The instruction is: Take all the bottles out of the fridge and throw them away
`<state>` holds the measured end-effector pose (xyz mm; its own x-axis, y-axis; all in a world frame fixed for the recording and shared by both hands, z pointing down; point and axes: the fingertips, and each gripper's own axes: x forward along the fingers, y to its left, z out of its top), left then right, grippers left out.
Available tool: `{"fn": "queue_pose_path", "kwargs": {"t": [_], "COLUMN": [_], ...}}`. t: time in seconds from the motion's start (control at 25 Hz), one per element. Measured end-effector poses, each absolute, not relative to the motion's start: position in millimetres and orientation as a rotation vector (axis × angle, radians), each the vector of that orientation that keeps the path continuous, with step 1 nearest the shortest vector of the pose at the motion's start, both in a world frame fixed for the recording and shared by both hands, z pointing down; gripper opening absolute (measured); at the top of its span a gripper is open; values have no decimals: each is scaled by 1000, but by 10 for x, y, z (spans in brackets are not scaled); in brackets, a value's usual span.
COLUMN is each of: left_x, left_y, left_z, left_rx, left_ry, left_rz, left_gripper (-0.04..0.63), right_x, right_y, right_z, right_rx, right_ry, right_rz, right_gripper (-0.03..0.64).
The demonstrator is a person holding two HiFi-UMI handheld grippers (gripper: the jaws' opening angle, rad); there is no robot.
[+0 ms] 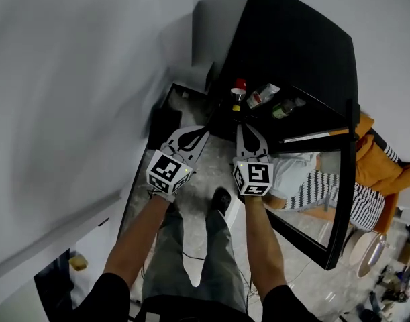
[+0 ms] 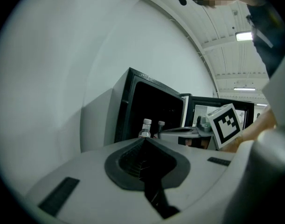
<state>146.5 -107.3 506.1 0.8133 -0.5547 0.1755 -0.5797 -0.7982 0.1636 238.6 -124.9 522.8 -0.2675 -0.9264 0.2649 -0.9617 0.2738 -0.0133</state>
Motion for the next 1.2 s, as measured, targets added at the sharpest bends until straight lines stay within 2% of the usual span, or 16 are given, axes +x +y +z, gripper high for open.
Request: {"fn": "queue_pose_path", "kwargs": {"t": [0.6, 1.2], "left_x": [1407, 1573], "left_y": [-1228, -1189], "left_z": [5752, 5966], "left_rx": [2799, 2794], "left_ry": [-852, -826], "left_rz": [198, 230], "left_gripper": [2, 2], "right_x": [2379, 2630], "right_y": [-1291, -1351], "right_z": [5926, 6314], "right_rx": [1783, 1871], "right_ry": [-2301, -2218], "right_rz": [255, 287], "right_gripper": [1, 2]}}
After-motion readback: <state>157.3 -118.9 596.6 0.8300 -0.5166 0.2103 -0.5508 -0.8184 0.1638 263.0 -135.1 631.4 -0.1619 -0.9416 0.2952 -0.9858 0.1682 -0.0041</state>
